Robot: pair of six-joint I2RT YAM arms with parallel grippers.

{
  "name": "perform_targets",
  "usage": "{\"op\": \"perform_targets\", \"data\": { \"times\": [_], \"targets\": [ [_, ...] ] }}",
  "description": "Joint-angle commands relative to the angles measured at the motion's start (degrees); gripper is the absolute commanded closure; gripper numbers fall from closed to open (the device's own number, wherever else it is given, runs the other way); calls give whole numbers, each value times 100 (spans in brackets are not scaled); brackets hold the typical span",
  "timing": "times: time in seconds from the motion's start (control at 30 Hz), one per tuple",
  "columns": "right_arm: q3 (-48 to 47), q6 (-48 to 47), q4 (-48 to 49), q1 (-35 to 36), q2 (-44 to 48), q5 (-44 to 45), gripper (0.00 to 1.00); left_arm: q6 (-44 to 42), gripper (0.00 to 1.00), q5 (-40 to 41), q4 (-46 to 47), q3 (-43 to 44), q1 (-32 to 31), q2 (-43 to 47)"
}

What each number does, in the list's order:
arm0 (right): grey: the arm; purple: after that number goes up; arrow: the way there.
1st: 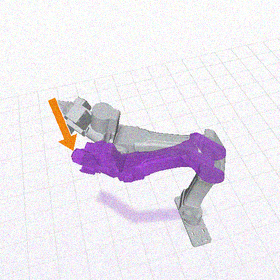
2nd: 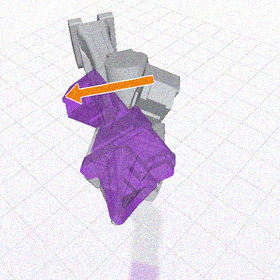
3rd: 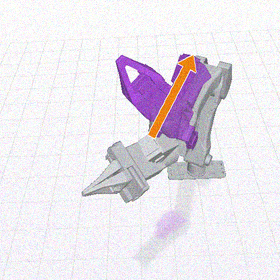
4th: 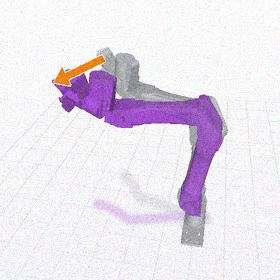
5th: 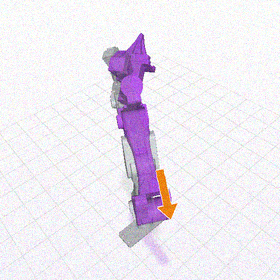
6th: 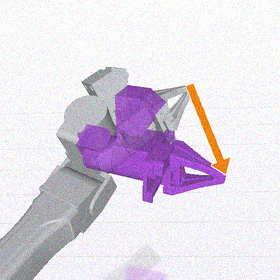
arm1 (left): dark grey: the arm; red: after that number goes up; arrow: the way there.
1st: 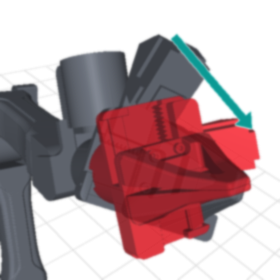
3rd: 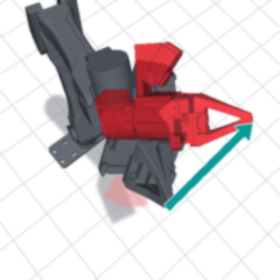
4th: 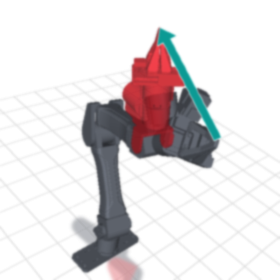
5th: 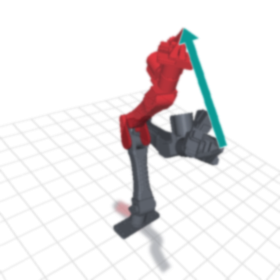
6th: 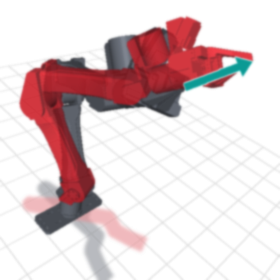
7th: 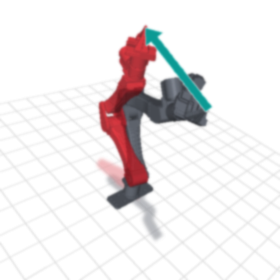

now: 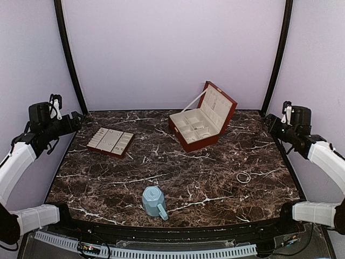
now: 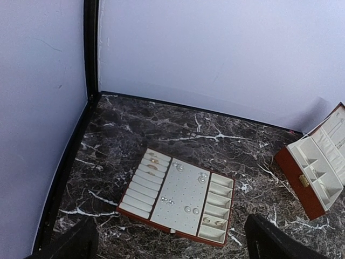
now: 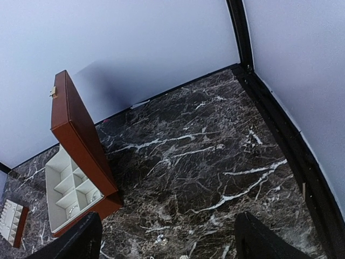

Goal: Organize the mixed jewelry
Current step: Pick up the bangle from the center of the board.

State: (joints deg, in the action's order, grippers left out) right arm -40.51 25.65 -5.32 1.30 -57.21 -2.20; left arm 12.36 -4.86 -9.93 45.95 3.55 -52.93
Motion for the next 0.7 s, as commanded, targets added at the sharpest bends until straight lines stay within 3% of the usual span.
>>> {"op": "perform_targets", "data": {
  "times": [0.0, 0.3, 0.43, 0.6, 0.67],
  "targets": [
    [-156, 157, -621, 371, 66, -428, 18, -233, 3, -645, 176, -118, -85, -15],
    [172, 984, -1537, 1468, 7, -153, 29, -79, 6, -1125, 362, 206, -745, -270],
    [283, 1227, -1928, 1664, -168, -171, 34, -35, 8, -1137, 461, 870, -1057, -784],
    [481, 1585, -2569, 1732, -127, -439, 38, 257, 5, -1599, 1918, 854, -1224, -859],
    [561, 1772, -2780, 1733, -34, -311, 38, 253, 3, -1583, 1962, 857, -1225, -935]
  ]
}}
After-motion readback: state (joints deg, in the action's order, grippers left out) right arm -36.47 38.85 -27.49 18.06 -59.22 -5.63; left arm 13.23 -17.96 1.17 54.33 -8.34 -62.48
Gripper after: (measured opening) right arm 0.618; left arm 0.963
